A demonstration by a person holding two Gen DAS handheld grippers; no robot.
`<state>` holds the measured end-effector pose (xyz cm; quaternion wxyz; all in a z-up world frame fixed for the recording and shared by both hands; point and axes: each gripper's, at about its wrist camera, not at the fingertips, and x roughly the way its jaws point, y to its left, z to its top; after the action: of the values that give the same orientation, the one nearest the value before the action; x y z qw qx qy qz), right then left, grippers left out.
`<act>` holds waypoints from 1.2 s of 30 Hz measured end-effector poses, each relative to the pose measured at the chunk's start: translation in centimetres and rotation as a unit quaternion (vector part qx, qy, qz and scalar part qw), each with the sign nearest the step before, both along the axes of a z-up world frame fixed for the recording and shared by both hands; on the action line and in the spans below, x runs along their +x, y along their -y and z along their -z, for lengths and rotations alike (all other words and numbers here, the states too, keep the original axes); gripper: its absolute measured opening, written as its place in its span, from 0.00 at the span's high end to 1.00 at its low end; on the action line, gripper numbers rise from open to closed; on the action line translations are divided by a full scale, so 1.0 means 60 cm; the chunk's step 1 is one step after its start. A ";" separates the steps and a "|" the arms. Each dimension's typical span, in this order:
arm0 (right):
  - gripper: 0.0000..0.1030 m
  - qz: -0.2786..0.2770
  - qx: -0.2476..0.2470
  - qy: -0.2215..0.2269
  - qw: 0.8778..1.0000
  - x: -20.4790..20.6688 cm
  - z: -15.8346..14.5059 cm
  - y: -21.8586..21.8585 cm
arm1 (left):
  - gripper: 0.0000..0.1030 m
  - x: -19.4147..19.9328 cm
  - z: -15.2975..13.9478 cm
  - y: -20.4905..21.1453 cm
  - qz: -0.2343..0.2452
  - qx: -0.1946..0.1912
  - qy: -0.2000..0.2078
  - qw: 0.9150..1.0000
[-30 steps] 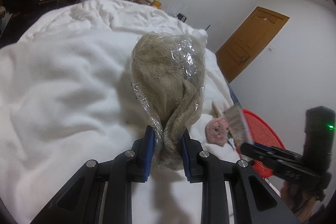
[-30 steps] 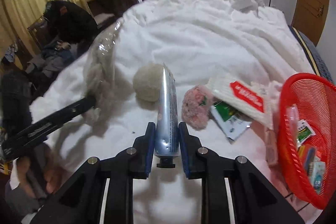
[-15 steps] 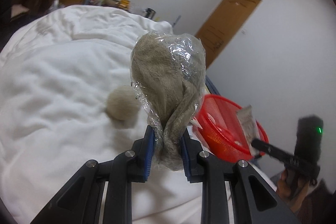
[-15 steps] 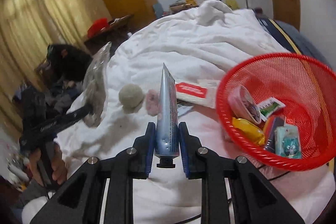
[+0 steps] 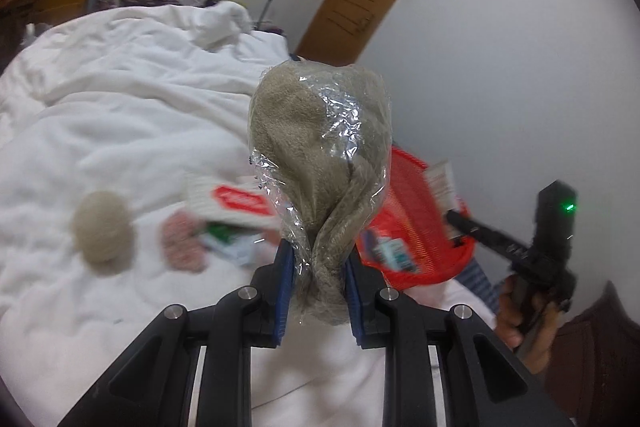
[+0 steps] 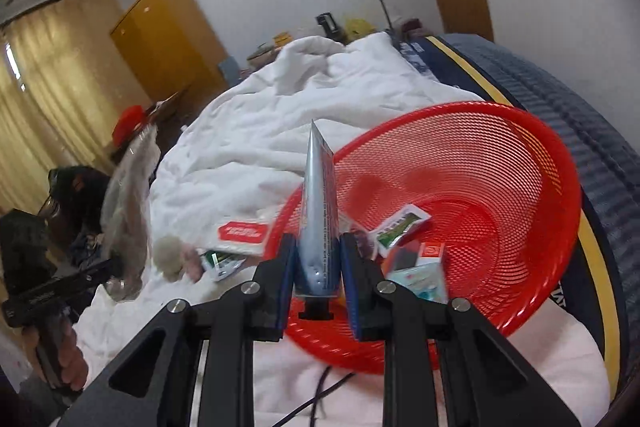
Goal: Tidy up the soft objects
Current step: 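Carry the bag and tube over the red basket and open both grippers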
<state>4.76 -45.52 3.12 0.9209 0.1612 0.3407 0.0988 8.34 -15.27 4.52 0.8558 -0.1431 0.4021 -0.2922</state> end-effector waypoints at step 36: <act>0.79 0.012 -0.154 -0.106 0.982 0.001 0.109 0.018 | 0.49 0.066 0.155 0.327 0.100 0.157 -0.062 0.981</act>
<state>4.84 -46.61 -3.45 0.8946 0.0306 0.4455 0.0165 12.28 -34.91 -4.75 0.8074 0.0156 0.5076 -0.3002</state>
